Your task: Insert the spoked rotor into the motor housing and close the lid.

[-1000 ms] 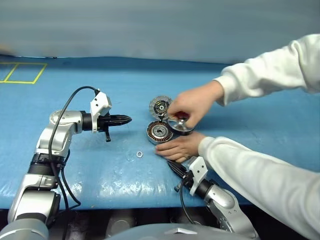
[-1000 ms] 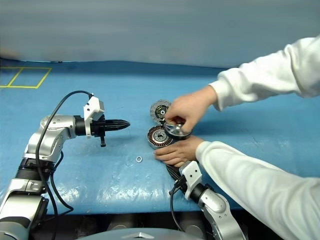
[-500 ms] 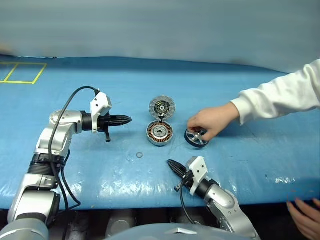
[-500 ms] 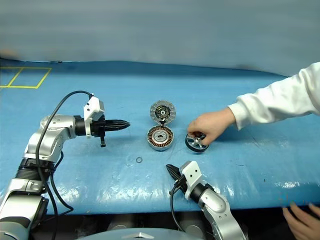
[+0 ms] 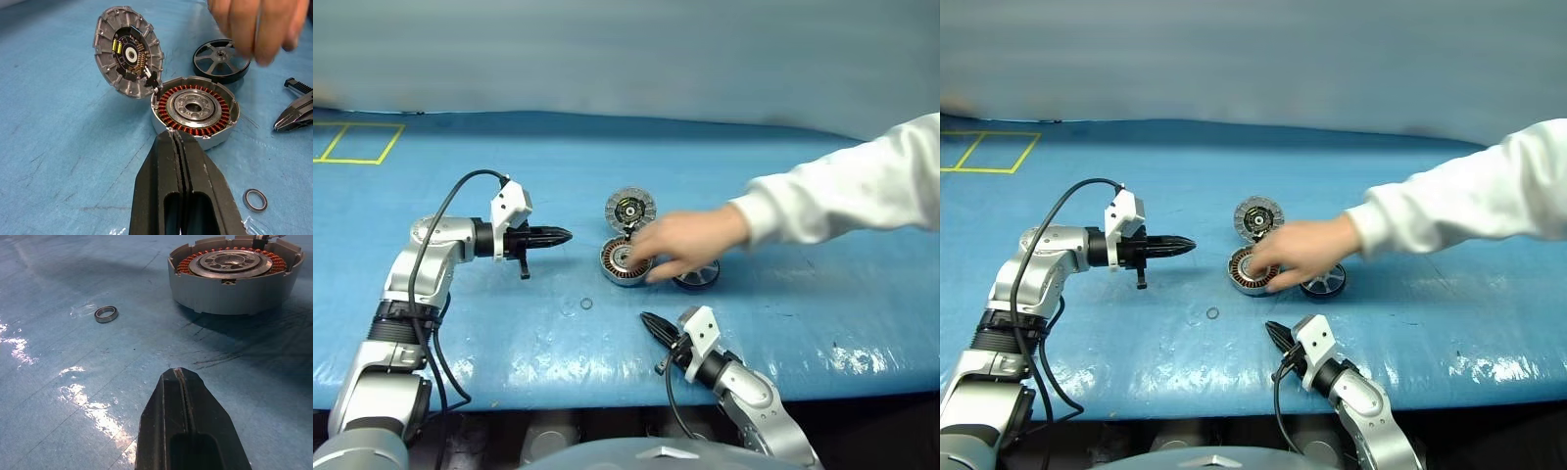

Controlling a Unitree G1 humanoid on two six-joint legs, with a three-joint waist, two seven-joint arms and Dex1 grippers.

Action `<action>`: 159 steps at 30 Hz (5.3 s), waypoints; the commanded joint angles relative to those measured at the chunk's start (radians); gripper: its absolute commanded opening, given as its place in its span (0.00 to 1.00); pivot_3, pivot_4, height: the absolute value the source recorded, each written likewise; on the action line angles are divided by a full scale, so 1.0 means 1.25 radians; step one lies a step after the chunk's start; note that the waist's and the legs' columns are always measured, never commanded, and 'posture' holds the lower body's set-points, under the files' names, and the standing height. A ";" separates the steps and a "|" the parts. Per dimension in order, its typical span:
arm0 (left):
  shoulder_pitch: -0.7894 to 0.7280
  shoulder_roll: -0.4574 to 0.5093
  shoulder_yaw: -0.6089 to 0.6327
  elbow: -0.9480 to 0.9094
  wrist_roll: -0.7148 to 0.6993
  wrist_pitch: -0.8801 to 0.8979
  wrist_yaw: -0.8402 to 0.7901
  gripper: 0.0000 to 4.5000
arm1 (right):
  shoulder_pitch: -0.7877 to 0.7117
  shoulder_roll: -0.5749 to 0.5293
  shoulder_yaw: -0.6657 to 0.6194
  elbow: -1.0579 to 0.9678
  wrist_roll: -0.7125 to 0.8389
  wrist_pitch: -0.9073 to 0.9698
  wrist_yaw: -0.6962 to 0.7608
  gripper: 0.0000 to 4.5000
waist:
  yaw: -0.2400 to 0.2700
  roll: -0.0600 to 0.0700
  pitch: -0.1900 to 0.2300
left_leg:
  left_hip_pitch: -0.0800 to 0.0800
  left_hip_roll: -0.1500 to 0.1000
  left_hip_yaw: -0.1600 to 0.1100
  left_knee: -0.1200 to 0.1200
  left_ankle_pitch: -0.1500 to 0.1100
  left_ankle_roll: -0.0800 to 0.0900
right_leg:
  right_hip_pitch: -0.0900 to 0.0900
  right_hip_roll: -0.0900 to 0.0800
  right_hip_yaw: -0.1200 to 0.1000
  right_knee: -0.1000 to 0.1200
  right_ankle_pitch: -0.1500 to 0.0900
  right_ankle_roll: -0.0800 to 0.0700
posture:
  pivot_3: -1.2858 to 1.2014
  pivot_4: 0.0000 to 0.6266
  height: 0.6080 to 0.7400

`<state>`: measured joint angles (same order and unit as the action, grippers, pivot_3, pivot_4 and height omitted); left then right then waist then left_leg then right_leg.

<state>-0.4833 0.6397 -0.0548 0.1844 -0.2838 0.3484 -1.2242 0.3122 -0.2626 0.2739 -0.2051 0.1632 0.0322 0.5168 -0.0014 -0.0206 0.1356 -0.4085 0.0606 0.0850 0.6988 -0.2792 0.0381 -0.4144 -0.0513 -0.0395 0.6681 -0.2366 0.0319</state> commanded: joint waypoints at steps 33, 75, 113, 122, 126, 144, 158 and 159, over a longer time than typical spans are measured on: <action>-0.007 0.016 -0.004 -0.025 -0.011 0.001 -0.006 0.01 | -0.008 -0.005 -0.008 -0.010 0.002 -0.004 0.003 0.00 | 0.000 0.000 0.000 | 0.000 0.000 0.000 0.000 0.000 0.000 | 0.000 0.000 0.000 0.000 0.000 0.000 | 0.52 0.24 1.00; -0.003 0.023 -0.011 -0.029 -0.009 0.002 -0.010 0.01 | -0.004 -0.008 -0.001 -0.012 -0.002 -0.002 0.004 0.00 | 0.000 0.000 0.000 | 0.000 0.000 0.000 0.000 0.000 0.000 | 0.000 0.000 0.000 0.000 0.000 0.000 | 0.52 0.24 1.00; 0.033 0.010 -0.014 -0.062 -0.029 0.011 0.006 0.04 | 0.017 -0.013 -0.010 -0.052 -0.007 0.019 -0.013 0.00 | 0.001 0.000 0.000 | 0.000 0.000 0.000 -0.001 0.000 0.000 | 0.000 0.000 0.000 0.000 0.000 0.000 | 0.52 0.24 1.00; 0.117 -0.011 -0.006 -0.151 -0.037 0.000 0.072 0.67 | 0.034 -0.027 -0.016 -0.088 -0.008 0.031 -0.019 0.00 | 0.000 0.001 0.000 | 0.000 0.000 0.000 -0.001 0.000 0.000 | 0.000 0.000 0.000 -0.001 0.000 -0.001 | 0.52 0.24 1.00; 0.205 -0.022 -0.001 -0.227 -0.035 -0.016 0.118 0.97 | 0.035 -0.049 -0.051 -0.192 0.006 0.105 -0.040 0.00 | -0.003 0.002 0.001 | 0.000 0.000 0.000 -0.001 0.000 0.000 | 0.000 -0.001 0.000 -0.001 0.000 -0.001 | 0.52 0.24 1.00; 0.547 -0.204 -0.063 -0.398 0.009 -0.250 0.304 1.00 | -0.343 -0.360 -0.255 -0.434 0.212 0.830 -0.031 0.42 | 0.007 0.006 0.003 | -0.001 0.000 0.001 -0.002 0.000 0.001 | -0.001 -0.004 -0.002 -0.003 0.001 -0.003 | 0.52 0.24 1.00; 0.599 -0.204 -0.084 -0.412 -0.013 -0.258 0.331 1.00 | -0.494 -0.061 -0.297 -0.370 0.192 1.219 -0.244 0.57 | 0.004 0.008 0.004 | -0.003 -0.002 0.001 -0.005 -0.002 0.003 | -0.002 -0.005 -0.002 -0.006 0.001 -0.001 | 0.52 0.24 1.00; 0.599 -0.205 -0.084 -0.412 -0.012 -0.262 0.333 1.00 | -0.491 -0.054 -0.294 -0.372 0.188 1.224 -0.252 0.57 | 0.003 0.008 0.004 | -0.003 -0.002 0.002 -0.005 -0.002 0.003 | -0.002 -0.005 -0.002 -0.006 0.001 -0.001 | 0.52 0.24 1.00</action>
<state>0.2642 0.3838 -0.1563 -0.2814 -0.2887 0.0486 -0.8077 -0.2980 -0.3358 -0.0842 -0.6335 0.4137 1.5489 0.2241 0.0024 -0.0101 0.1409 -0.4124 0.0582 0.0870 0.6928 -0.2814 0.0424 -0.4172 -0.0574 -0.0423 0.6604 -0.2349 0.0304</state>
